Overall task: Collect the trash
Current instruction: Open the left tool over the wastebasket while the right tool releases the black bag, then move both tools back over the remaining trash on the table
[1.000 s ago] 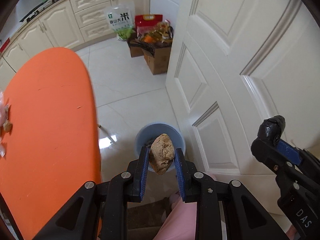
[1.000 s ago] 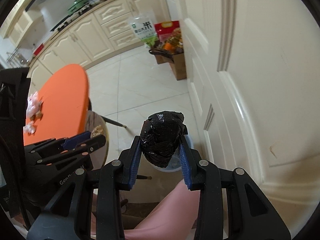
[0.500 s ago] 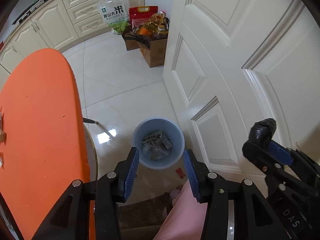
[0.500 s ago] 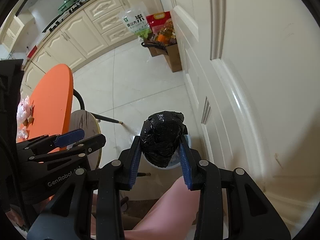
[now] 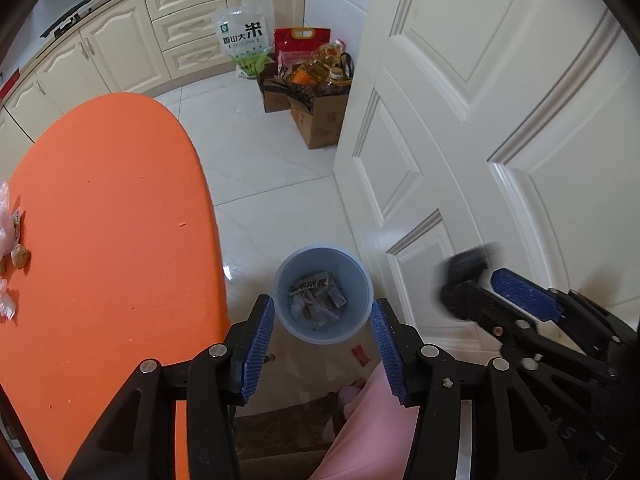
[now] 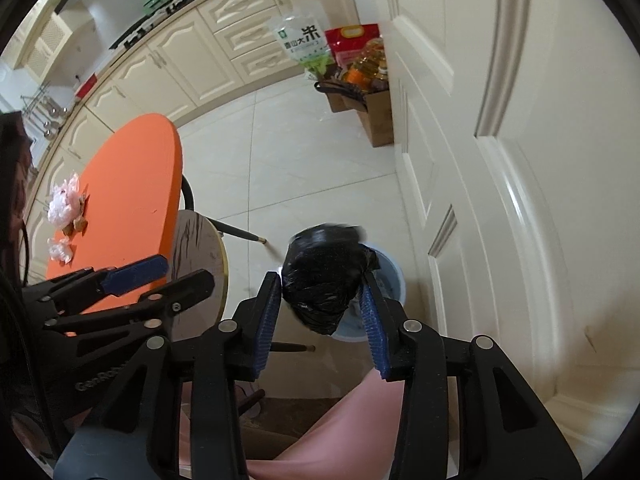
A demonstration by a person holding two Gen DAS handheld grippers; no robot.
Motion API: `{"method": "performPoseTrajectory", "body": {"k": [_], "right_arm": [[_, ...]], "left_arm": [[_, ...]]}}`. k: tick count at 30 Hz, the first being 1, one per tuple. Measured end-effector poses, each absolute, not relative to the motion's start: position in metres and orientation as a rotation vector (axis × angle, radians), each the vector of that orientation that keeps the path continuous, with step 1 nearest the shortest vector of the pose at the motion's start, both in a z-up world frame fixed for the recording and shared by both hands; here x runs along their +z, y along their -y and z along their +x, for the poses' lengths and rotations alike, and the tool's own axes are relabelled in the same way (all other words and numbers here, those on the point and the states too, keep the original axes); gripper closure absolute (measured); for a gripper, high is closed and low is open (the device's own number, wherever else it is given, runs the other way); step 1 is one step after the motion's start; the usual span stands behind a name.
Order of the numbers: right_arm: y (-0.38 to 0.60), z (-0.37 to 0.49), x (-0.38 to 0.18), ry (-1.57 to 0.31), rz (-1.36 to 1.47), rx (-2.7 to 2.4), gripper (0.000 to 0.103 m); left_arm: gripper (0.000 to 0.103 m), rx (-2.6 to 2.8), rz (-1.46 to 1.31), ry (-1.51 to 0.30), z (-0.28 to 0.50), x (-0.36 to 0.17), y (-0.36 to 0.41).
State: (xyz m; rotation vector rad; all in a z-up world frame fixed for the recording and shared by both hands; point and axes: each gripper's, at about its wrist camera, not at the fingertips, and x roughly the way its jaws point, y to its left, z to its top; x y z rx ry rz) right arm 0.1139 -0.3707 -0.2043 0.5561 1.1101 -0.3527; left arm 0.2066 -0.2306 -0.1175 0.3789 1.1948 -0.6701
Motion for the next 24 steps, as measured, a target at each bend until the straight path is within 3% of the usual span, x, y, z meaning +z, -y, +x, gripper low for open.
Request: {"method": "performPoseTrajectory", "body": {"k": [24], "right_arm": [[0.319, 0.118, -0.169, -1.093, 0.488, -0.327, 0.062]], "left_arm": [[0.052, -0.631, 0.31, -1.14, 0.191, -0.074, 0.149]]}}
